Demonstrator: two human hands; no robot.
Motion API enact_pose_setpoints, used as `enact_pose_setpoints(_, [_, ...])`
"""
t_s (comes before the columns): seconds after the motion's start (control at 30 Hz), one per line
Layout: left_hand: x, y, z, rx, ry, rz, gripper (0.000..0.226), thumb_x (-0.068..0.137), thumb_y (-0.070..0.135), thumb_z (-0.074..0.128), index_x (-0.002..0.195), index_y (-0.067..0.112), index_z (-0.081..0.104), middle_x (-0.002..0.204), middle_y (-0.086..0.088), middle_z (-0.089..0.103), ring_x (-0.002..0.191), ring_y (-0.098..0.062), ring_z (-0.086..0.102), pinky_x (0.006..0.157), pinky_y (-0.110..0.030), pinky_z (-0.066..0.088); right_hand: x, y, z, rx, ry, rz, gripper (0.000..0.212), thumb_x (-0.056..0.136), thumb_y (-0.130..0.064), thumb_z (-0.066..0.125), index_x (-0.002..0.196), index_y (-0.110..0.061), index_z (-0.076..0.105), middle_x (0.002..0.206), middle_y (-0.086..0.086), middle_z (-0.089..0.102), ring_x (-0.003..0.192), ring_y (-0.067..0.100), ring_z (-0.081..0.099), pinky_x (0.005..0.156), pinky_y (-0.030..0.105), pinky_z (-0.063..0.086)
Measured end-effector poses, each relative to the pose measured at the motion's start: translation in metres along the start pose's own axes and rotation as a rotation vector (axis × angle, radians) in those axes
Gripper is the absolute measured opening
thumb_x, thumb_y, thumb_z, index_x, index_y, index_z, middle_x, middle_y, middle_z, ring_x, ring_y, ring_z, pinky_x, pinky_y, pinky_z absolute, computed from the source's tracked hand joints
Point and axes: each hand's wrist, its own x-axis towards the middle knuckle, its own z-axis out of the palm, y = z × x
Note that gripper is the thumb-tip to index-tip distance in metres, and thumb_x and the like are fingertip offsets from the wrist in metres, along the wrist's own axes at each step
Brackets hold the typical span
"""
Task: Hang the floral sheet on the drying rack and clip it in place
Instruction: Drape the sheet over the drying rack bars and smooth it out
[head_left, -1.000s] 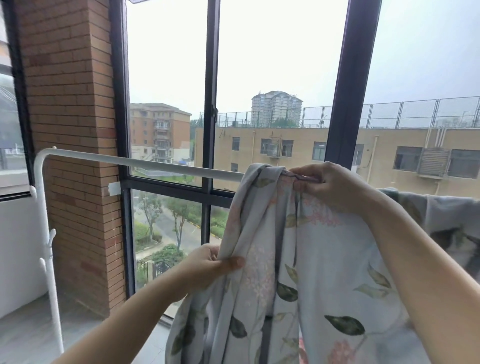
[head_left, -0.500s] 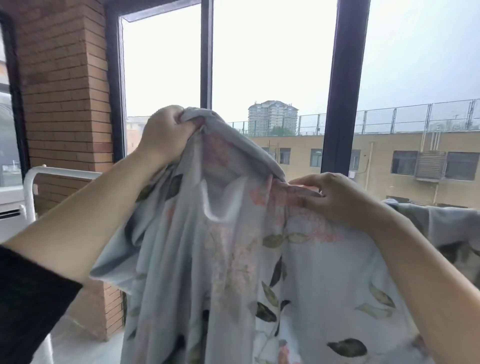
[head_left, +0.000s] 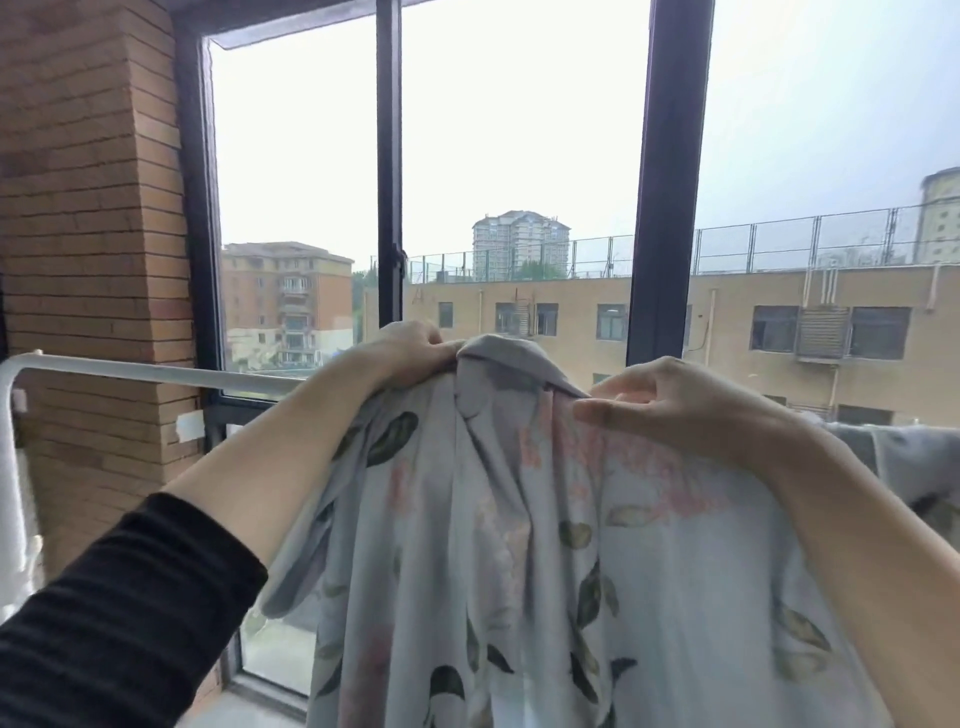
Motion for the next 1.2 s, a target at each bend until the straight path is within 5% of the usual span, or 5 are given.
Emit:
enact_pose_setpoints(0.3, [0.001,-0.003,0.0,-0.127,-0.031,-0.043,0.084,0.086,0.075,0.019,0.134,0.015,0.054,0.142,-0.009,0.049,0.126,-0.025,0.047,0.1,-0.038,0.036,0.047,-0.042,0.024,0.073,-0.167,-0.016,0.026,0.085,-0.052,0.062,0.09,-0.028,0.071,0.085,-0.006,0.071,0.076,0.014,0.065,0.069,0.029,0.05])
enact_pose_setpoints(0.5, [-0.002,-0.01,-0.002,-0.232,-0.06,0.014,0.101,0.057,0.097,0.025,0.088,0.012,0.071,0.092,-0.009,0.068,0.078,-0.018,0.056,0.067,-0.028,0.042,0.059,-0.024,0.022,0.245,0.026,-0.035,0.021,0.088,-0.031,0.066,0.087,-0.012,0.075,0.082,0.019,0.071,0.066,0.026,0.058,0.064,0.048,0.051])
enact_pose_setpoints(0.7, [0.003,-0.014,-0.007,-0.346,-0.096,-0.042,0.075,0.052,0.084,0.063,0.079,0.015,0.073,0.078,-0.003,0.072,0.073,-0.019,0.068,0.064,-0.029,0.054,0.069,0.019,0.005,0.38,0.813,0.222,0.017,0.073,-0.013,0.051,0.066,-0.009,0.066,0.054,0.0,0.048,0.053,0.018,0.044,0.051,0.028,0.034])
enact_pose_setpoints(0.93, [0.004,-0.013,-0.001,-0.249,-0.114,0.009,0.06,0.056,0.069,0.074,0.088,0.018,0.075,0.089,0.0,0.071,0.087,-0.017,0.064,0.082,-0.035,0.056,0.068,-0.002,0.006,0.09,-0.177,0.294,0.024,0.08,-0.038,0.072,0.087,-0.015,0.072,0.093,0.001,0.071,0.088,0.016,0.062,0.076,0.026,0.048])
enact_pose_setpoints(1.2, [0.0,-0.015,-0.002,-0.285,-0.069,0.027,0.032,0.067,0.049,0.077,0.077,0.018,0.076,0.083,-0.003,0.073,0.087,-0.019,0.066,0.082,-0.037,0.057,0.041,-0.046,0.013,0.093,-0.077,-0.037,0.042,0.073,-0.058,0.066,0.099,-0.026,0.073,0.097,-0.012,0.071,0.093,0.007,0.065,0.083,0.026,0.052])
